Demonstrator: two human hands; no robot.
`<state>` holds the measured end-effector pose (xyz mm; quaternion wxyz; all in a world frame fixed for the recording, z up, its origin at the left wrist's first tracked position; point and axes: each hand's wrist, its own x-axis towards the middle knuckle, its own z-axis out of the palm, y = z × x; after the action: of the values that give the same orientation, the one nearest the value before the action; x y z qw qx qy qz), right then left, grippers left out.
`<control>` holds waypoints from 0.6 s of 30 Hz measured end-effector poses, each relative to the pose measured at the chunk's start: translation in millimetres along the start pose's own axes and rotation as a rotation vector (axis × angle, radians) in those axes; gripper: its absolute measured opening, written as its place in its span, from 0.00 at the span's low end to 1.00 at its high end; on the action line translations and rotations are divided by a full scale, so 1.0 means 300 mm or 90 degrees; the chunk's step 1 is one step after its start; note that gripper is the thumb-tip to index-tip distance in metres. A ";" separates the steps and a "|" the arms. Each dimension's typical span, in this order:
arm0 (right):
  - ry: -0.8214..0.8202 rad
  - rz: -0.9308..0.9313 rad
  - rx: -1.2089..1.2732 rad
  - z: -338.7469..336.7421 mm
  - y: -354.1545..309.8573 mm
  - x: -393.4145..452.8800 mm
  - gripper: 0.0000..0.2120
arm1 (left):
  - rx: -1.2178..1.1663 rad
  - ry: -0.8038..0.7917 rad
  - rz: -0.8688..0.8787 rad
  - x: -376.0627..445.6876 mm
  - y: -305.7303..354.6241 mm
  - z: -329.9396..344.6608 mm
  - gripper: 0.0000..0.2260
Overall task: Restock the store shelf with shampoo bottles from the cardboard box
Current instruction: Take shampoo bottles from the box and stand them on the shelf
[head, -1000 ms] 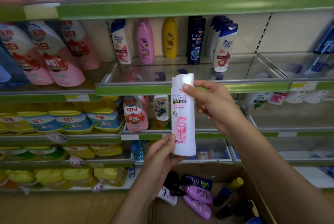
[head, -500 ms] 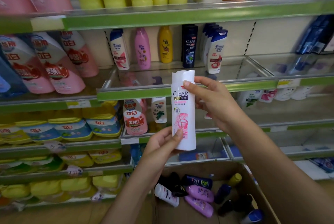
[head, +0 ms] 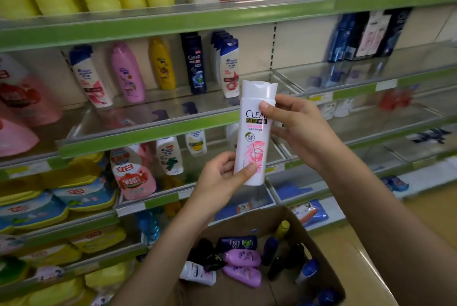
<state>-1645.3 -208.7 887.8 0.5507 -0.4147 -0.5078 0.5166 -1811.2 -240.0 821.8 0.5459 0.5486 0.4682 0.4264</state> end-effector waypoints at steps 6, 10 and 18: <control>0.003 -0.036 0.036 -0.186 -0.018 0.116 0.13 | 0.094 0.002 0.041 0.176 0.046 0.145 0.15; -0.040 -0.041 0.014 -0.324 -0.032 0.257 0.13 | 0.132 0.055 0.067 0.319 0.071 0.257 0.15; -0.147 -0.057 0.006 -0.494 -0.054 0.552 0.13 | 0.136 0.202 0.074 0.574 0.116 0.413 0.16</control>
<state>-1504.5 -36.7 904.7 0.5128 -0.3268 -0.5836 0.5382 -1654.2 -95.0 844.1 0.3786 0.5552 0.5584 0.4864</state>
